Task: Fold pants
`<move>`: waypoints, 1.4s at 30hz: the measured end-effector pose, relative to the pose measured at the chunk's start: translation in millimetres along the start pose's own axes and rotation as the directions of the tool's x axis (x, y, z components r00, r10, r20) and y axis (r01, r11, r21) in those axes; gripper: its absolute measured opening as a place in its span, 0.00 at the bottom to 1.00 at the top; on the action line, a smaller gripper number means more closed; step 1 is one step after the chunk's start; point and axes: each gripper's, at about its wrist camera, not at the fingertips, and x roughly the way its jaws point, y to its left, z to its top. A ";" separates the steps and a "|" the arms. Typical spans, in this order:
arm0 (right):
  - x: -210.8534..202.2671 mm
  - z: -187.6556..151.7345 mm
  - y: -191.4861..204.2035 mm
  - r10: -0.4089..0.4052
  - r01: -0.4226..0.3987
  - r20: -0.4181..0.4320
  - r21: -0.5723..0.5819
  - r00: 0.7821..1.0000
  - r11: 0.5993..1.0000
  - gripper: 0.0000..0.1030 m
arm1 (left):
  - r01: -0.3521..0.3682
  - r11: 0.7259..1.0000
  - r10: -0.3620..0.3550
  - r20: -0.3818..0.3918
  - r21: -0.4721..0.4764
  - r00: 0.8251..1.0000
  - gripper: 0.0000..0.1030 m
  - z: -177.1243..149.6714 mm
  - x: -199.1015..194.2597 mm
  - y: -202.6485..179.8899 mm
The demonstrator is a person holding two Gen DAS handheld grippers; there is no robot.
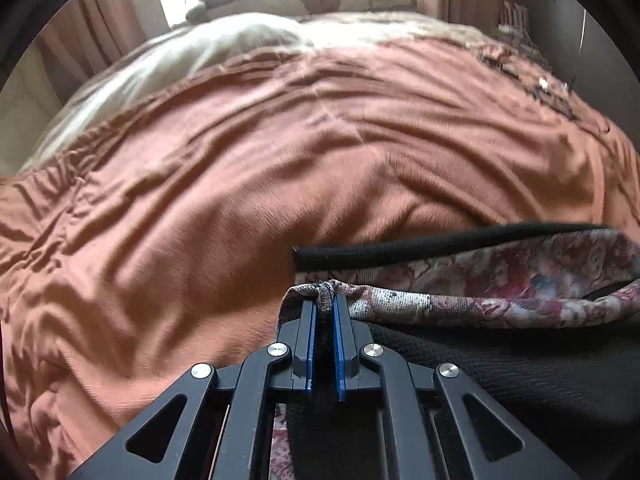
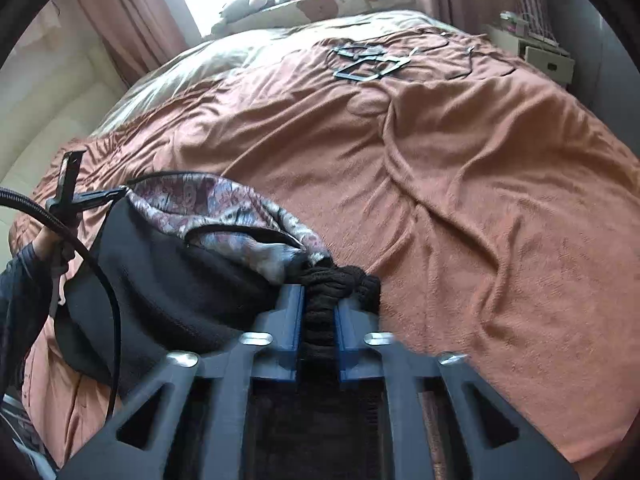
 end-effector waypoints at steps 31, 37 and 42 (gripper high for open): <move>-23.8 -13.4 -18.4 -0.020 0.008 0.078 0.140 0.997 0.990 0.59 | 0.008 0.984 -0.009 -0.001 -0.179 1.000 0.53 -2.6 -28.9 30.2; -48.8 -32.1 -19.8 -0.012 -0.001 0.073 0.174 0.997 0.985 0.59 | 0.014 0.979 -0.013 0.003 -0.206 1.000 0.53 -25.4 -74.0 38.0; -65.6 -42.6 -17.3 0.014 -0.027 0.069 0.183 0.997 0.983 0.59 | 0.023 0.974 -0.022 0.004 -0.226 1.000 0.53 -47.7 -110.2 40.9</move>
